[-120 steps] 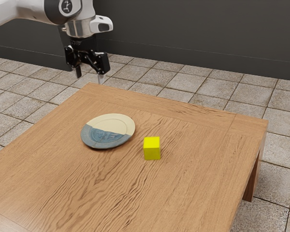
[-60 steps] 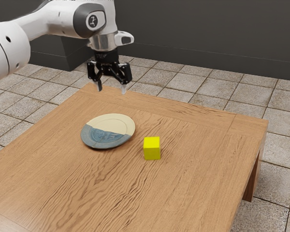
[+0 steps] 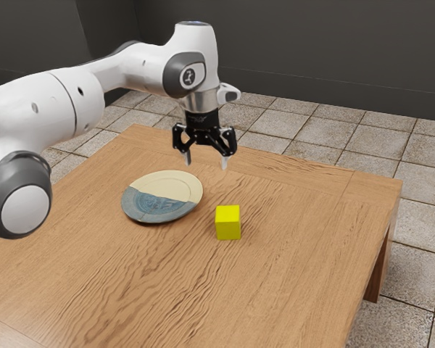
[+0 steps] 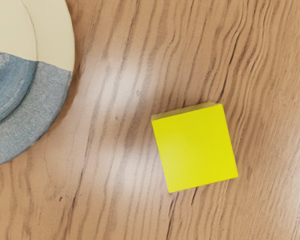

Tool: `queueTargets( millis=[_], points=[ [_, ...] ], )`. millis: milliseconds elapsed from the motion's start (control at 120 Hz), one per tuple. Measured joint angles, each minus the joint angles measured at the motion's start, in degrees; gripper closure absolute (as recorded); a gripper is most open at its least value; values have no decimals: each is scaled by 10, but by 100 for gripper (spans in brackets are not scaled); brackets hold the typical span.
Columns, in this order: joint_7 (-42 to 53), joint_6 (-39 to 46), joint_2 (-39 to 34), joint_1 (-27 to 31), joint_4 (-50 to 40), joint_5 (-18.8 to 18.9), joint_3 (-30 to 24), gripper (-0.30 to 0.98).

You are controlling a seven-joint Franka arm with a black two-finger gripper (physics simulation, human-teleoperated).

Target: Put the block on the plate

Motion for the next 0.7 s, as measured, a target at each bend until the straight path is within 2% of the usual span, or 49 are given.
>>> queueTargets(
  millis=[317, 700],
  points=[
    [-33, 45, 61, -15, 6, -21, 22, 0],
    [-56, 78, 118, -26, 14, -39, 24, 0]
  ],
)
